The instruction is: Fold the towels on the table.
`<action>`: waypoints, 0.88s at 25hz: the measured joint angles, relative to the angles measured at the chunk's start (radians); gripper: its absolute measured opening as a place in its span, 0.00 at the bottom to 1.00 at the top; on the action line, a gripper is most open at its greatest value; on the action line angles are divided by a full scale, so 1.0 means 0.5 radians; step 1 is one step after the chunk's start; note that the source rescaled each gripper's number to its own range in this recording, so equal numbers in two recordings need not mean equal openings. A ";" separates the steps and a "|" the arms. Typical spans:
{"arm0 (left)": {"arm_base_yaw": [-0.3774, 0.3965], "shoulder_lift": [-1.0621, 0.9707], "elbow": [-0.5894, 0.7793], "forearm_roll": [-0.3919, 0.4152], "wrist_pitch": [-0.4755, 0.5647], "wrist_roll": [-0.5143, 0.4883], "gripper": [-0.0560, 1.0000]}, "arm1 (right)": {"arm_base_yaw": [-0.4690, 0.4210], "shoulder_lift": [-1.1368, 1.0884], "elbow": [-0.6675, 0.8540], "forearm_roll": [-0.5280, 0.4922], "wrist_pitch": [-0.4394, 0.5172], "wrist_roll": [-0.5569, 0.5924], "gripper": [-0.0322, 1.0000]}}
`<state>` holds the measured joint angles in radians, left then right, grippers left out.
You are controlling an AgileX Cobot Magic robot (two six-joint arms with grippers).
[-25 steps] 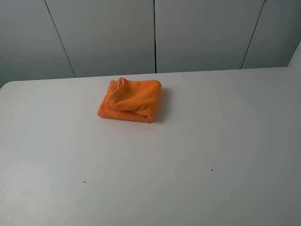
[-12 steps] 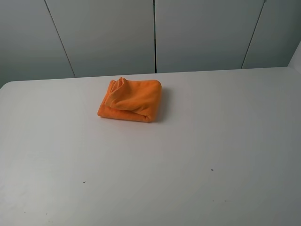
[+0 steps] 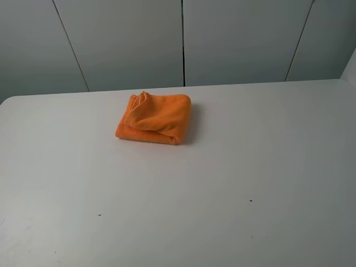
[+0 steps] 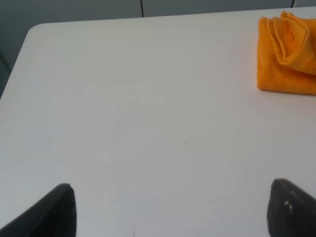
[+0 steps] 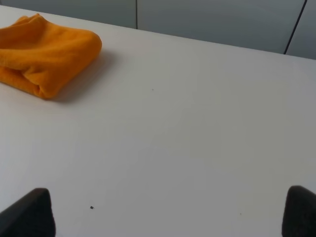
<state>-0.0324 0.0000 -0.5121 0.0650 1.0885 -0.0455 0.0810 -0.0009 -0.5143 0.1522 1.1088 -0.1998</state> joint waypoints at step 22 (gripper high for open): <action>0.000 0.000 0.000 0.000 0.000 0.000 1.00 | 0.000 0.000 0.000 0.000 0.000 0.000 1.00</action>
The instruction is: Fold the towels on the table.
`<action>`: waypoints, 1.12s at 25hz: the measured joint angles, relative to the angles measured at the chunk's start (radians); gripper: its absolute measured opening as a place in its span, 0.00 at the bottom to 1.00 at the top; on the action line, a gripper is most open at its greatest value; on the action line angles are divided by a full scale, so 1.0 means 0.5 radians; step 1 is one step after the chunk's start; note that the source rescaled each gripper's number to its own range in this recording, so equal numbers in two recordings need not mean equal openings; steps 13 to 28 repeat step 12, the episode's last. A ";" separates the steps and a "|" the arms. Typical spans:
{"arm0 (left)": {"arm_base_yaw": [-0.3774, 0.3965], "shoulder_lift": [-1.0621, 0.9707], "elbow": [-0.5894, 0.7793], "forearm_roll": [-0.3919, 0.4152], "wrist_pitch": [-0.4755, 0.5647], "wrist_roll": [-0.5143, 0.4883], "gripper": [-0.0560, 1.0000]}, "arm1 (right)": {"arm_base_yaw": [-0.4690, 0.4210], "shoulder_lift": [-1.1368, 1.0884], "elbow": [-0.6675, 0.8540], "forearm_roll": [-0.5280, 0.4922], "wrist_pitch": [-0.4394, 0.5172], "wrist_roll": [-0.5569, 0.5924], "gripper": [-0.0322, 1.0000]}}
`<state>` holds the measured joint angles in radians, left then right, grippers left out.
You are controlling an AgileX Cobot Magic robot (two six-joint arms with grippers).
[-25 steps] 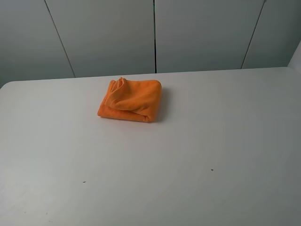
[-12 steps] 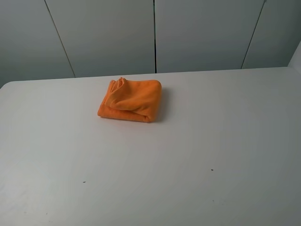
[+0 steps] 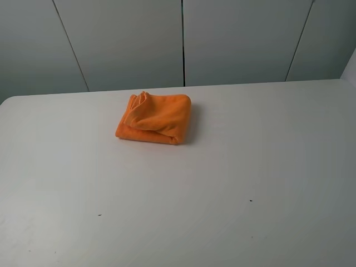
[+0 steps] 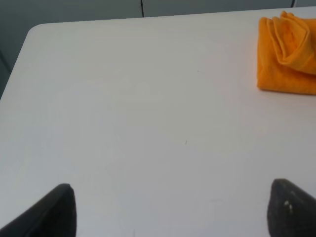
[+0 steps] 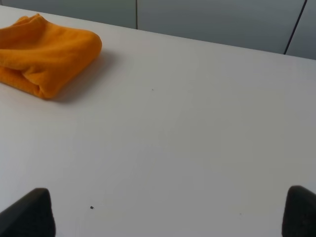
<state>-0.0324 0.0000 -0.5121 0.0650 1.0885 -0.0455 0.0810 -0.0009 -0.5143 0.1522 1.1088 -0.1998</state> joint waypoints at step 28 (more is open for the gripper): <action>0.000 0.000 0.000 0.004 0.000 0.000 1.00 | -0.028 0.000 0.000 0.003 0.000 0.000 1.00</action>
